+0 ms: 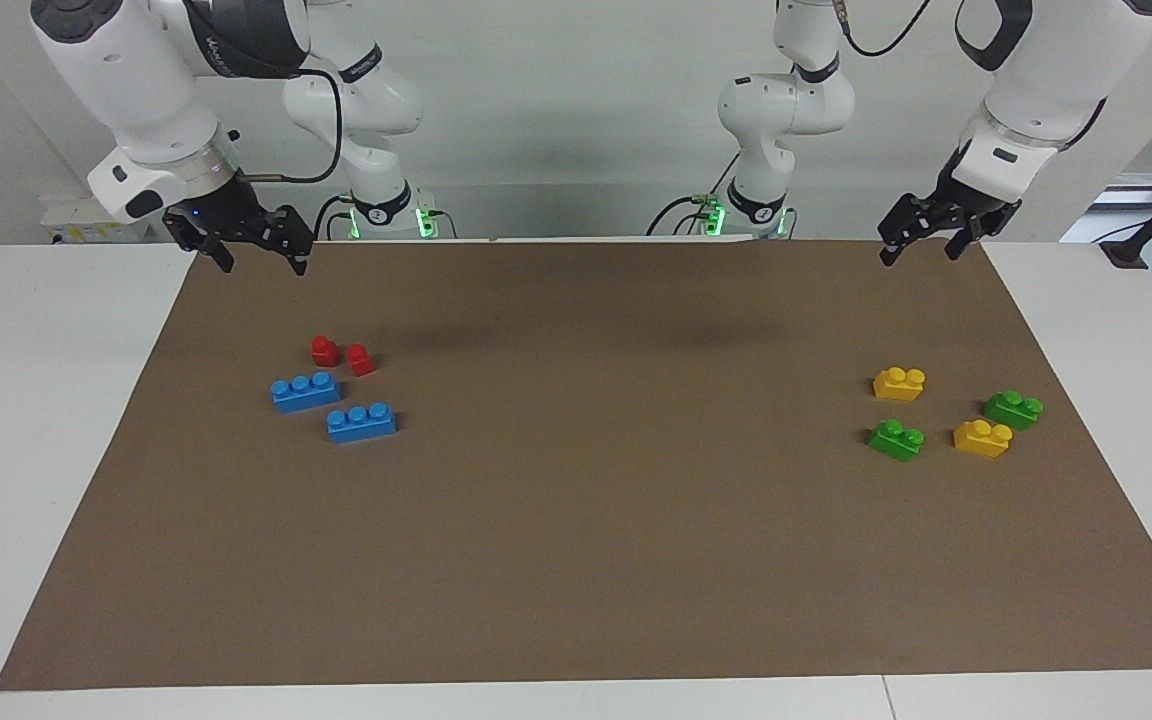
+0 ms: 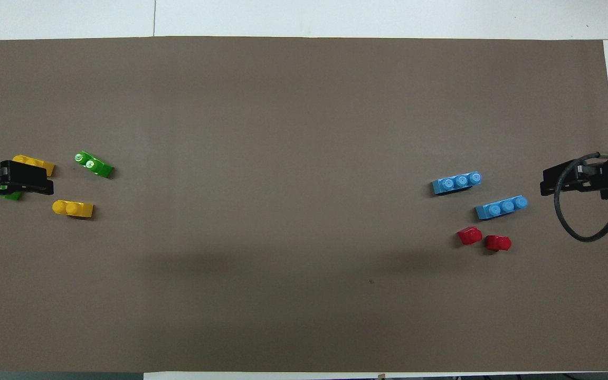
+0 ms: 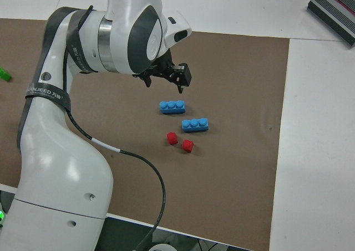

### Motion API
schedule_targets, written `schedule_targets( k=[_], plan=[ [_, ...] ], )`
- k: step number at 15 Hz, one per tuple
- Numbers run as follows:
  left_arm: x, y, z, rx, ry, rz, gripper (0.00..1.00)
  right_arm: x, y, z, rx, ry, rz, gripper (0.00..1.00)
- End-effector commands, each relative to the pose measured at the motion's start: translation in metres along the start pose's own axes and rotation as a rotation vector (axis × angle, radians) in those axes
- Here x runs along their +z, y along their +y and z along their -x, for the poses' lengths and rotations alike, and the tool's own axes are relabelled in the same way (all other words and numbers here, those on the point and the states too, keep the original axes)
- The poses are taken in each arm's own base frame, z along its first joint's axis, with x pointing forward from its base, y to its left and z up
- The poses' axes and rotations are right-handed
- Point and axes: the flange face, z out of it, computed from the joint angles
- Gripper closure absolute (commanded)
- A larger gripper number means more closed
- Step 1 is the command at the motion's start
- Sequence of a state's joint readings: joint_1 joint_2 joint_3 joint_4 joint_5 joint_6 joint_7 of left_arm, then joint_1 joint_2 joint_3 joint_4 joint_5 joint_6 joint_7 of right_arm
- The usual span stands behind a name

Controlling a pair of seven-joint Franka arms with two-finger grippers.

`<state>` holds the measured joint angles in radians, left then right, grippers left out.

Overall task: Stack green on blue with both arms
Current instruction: 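Raise the left gripper toward the green brick while the right gripper lifts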

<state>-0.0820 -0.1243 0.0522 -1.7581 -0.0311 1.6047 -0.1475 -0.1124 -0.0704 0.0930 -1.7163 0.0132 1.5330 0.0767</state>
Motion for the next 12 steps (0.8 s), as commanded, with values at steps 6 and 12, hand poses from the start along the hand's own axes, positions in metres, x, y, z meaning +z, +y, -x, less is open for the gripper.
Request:
schedule_targets(
  k=[6,12],
  plan=[
    [0.052,-0.015,0.004,-0.336,0.029,0.02,0.0,0.002,0.013,0.003,0.029,0.016,-0.001,0.0],
    [0.095,-0.032,-0.01,-0.503,0.043,0.026,0.0,0.0,0.018,-0.002,0.041,0.048,-0.006,0.0]
  ],
)
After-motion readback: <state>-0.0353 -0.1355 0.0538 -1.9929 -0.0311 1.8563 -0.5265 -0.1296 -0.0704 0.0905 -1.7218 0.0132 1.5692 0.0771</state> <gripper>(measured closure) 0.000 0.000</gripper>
